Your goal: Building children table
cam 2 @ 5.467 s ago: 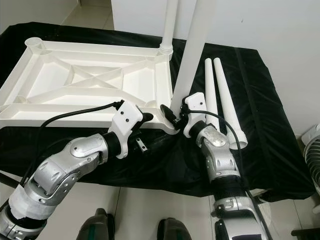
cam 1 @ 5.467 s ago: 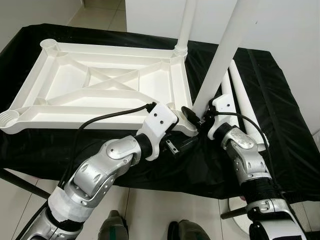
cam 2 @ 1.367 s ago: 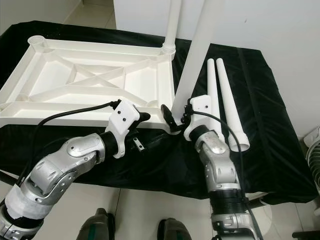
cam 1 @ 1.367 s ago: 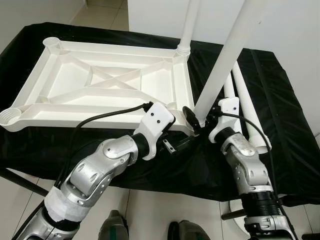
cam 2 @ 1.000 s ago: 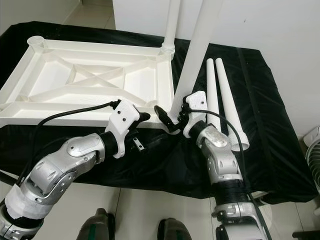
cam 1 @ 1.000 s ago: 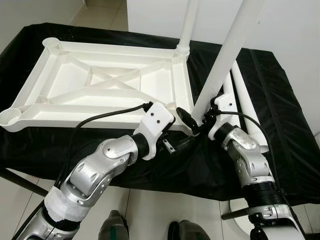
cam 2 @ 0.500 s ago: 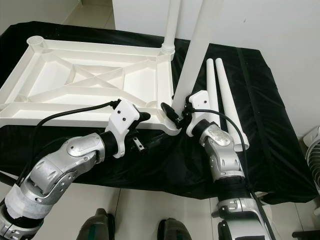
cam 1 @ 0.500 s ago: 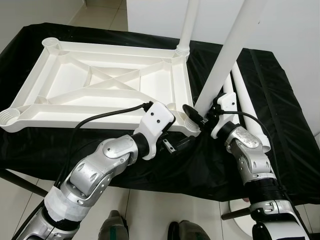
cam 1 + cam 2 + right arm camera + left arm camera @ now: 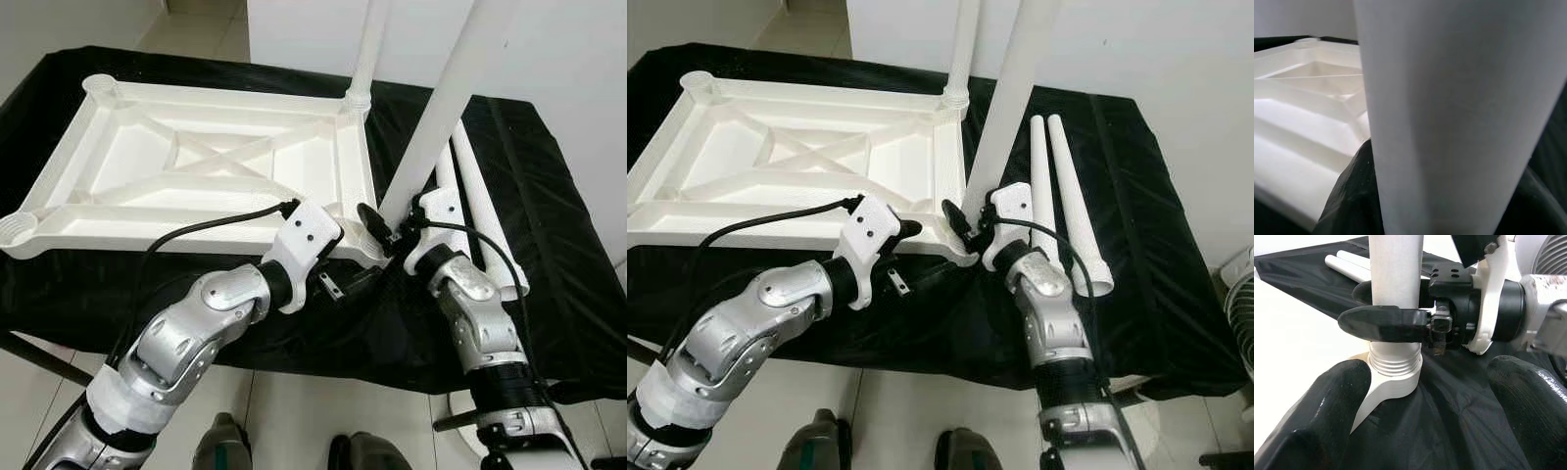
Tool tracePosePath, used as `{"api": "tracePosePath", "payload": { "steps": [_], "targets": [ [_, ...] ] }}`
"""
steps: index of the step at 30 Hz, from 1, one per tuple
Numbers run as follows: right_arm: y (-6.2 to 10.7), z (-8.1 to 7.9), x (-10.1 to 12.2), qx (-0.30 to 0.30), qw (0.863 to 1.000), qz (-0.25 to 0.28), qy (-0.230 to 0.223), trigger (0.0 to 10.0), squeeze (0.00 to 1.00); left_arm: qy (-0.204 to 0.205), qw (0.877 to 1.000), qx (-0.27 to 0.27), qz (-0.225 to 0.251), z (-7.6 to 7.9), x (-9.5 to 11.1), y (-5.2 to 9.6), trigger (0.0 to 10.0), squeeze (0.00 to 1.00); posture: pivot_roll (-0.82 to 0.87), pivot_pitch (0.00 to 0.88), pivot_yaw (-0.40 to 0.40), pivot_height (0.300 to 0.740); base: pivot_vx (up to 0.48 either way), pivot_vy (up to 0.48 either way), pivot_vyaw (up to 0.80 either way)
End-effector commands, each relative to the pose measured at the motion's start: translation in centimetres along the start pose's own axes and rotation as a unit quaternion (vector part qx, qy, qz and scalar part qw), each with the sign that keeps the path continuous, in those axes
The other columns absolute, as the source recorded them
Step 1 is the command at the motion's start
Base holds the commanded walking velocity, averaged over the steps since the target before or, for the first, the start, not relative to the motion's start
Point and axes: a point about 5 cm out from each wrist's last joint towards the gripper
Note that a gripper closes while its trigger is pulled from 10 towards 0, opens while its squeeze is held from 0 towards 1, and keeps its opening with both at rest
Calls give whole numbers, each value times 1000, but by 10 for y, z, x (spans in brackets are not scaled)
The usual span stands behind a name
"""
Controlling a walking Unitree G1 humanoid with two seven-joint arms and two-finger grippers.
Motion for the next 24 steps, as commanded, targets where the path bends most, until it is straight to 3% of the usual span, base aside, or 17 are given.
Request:
{"api": "tracePosePath", "payload": {
  "steps": [1, 4, 6, 10, 17, 18, 24],
  "targets": [
    [7, 1, -16, -49, 997, -53, 1, 10000, 0, -2, 999, -39, -3, 6, 0, 0, 10000, 0, 73, 74, -19, 740, 0, 0, 0],
    [8, -3, -14, -95, 994, -56, 0, 10000, 0, -2, 999, -39, -3, 7, 0, -1, 10000, 0, 74, 74, -25, 740, 0, 0, 0],
    [8, -3, -14, -95, 994, -56, 0, 10000, 0, -2, 999, -39, -3, 7, 0, -1, 10000, 0, 74, 74, -25, 740, 0, 0, 0],
    [9, -16, -10, -170, 983, -65, -8, 10000, 0, -1, 999, -40, -2, 9, -1, -1, 10000, 0, 78, 68, -31, 740, 0, 0, 0],
    [8, -28, -3, -187, 981, -59, -5, 10000, 0, -1, 999, -40, -1, 9, 0, -1, 10000, 0, 78, 63, -33, 740, 0, 0, 0],
    [8, -27, -3, -190, 980, -56, -10, 10000, 1000, 0, 999, -41, 0, 9, 0, -1, 10000, 0, 78, 62, -32, 740, 0, 0, 0],
    [8, -26, -1, -191, 980, -48, -19, 10000, 1000, -1, 999, -42, 0, 9, 0, -2, 10000, 0, 77, 57, -32, 740, 0, 0, 0]
  ]
}}
Point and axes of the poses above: a point about 5 cm out from each wrist's last joint towards the gripper, its own y axis pointing back from the gripper into the wrist, its own x axis along the axis of the wrist's last joint, z = x × y, and after that the axes turned 5 degrees about y, right-handed
